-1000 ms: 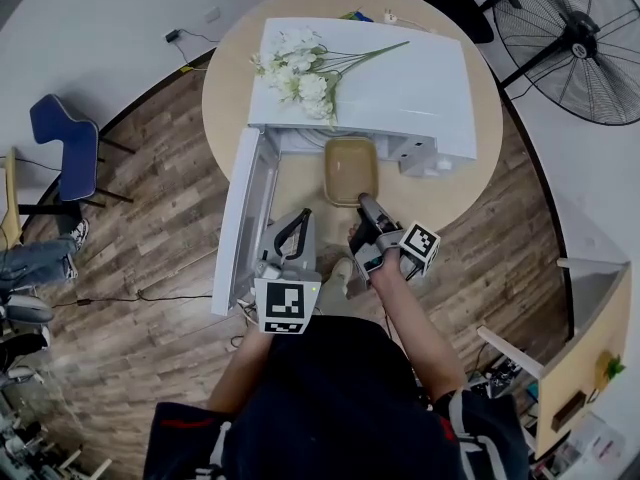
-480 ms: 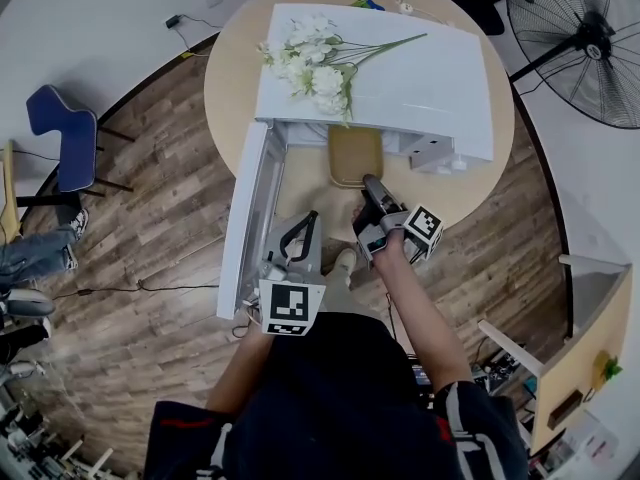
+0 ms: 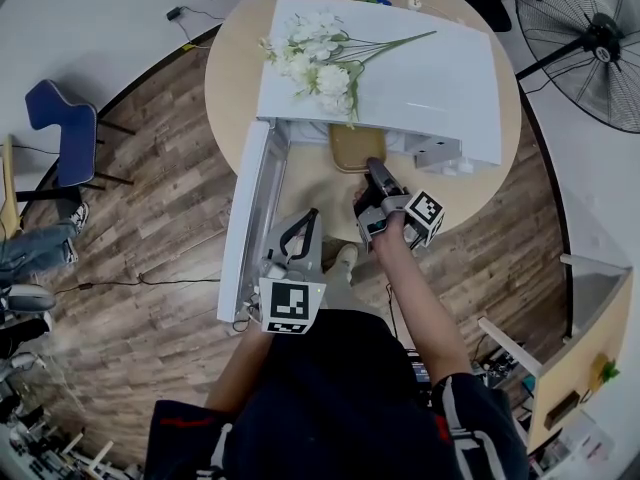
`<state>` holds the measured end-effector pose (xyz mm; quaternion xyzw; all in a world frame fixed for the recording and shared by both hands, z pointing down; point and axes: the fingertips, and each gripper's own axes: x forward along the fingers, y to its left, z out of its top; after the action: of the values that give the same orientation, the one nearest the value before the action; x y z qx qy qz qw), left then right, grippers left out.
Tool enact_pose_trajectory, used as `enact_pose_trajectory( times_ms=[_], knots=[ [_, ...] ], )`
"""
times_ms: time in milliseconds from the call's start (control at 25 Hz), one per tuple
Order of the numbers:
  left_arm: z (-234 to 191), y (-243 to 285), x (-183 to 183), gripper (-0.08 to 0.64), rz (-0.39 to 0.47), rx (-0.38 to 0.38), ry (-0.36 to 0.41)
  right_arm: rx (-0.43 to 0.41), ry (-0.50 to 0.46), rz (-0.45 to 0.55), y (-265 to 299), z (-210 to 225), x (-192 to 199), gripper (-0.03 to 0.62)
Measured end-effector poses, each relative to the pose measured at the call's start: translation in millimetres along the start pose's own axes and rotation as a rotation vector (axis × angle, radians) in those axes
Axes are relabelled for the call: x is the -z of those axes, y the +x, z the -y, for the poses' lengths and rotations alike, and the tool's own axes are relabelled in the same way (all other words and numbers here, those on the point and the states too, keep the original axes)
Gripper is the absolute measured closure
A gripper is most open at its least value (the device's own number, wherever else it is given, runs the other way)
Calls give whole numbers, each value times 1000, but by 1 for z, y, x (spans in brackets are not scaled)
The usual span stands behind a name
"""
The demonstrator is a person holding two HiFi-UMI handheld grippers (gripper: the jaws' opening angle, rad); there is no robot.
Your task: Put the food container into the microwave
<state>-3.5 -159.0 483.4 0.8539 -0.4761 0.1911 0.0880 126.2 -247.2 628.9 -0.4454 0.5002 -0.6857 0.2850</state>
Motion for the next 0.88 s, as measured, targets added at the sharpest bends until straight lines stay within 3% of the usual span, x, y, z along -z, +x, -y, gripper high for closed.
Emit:
enact_pose_trajectory(
  times_ms=[880],
  knots=[
    [-5, 6, 9, 545, -30, -18, 30, -29, -22, 49, 33, -7, -11, 382]
  ],
)
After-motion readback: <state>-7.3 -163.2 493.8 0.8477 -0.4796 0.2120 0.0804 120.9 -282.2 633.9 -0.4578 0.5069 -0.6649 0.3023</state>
